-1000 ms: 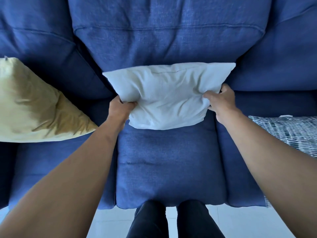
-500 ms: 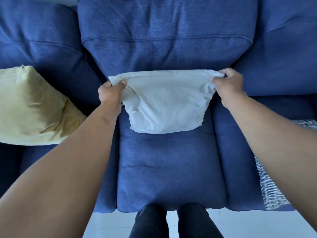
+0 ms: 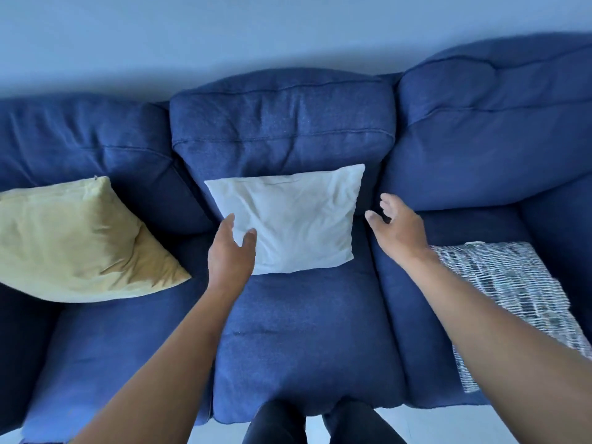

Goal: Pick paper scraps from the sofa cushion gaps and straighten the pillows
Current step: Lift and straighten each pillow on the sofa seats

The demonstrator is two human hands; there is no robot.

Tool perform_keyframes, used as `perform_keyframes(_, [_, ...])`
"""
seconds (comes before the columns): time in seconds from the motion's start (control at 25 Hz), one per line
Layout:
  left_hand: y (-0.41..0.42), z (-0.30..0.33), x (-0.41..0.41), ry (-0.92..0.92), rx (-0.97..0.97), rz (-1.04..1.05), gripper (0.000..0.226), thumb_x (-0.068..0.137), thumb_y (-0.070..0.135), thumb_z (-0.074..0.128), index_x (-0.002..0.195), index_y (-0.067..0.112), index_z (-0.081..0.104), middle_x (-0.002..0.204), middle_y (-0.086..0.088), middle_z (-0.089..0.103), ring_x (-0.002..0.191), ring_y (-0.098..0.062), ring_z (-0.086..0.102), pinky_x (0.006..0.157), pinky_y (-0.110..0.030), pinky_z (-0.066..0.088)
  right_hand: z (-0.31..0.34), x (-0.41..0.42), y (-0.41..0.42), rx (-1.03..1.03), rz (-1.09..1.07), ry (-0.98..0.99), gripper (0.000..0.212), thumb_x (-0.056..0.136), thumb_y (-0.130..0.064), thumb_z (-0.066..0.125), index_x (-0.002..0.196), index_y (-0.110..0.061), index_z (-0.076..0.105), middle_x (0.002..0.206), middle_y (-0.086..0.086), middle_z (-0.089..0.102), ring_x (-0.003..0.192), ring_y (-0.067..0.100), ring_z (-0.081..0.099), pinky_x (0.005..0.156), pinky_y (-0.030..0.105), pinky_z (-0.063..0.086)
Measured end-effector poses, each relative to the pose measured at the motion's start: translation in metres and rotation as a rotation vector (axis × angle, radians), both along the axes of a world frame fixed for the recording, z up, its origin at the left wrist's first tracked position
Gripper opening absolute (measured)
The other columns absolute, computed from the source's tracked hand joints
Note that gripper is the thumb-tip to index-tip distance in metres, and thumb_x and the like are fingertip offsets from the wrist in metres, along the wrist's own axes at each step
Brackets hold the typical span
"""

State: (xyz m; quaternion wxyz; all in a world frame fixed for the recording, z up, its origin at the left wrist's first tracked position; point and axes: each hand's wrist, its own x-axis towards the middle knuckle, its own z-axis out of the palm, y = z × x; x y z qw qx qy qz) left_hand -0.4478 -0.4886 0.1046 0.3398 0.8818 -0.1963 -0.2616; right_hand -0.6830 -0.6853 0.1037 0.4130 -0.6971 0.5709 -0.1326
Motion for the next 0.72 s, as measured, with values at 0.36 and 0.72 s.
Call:
perform_keyframes(0.36, [0.018, 0.068, -0.12, -0.328, -0.011, -0.53, 0.064, 0.103, 0.038, 0.046, 0.158, 0.018, 0.02, 0.167, -0.004, 0.012, 0.154, -0.018, 0.007, 0.123, -0.039, 0.015, 0.063, -0.062, 0.094, -0.281, 0.18, 0.213, 0.065, 0.101, -0.036, 0.053, 0.155, -0.012, 0.028, 0.167, 0.008, 0.018, 0.156, 0.022, 0.01, 0.123, 0.046, 0.022])
perform_keyframes(0.72, [0.071, 0.096, -0.194, -0.47, -0.129, -0.749, 0.066, 0.103, 0.043, 0.038, 0.159, 0.019, 0.012, 0.167, -0.004, 0.003, 0.154, -0.019, -0.002, 0.125, -0.039, 0.006, 0.111, -0.135, 0.198, -0.453, 0.117, 0.369, 0.069, 0.101, -0.043, 0.048, 0.157, -0.011, 0.023, 0.168, 0.011, 0.011, 0.156, 0.026, 0.004, 0.123, 0.05, 0.019])
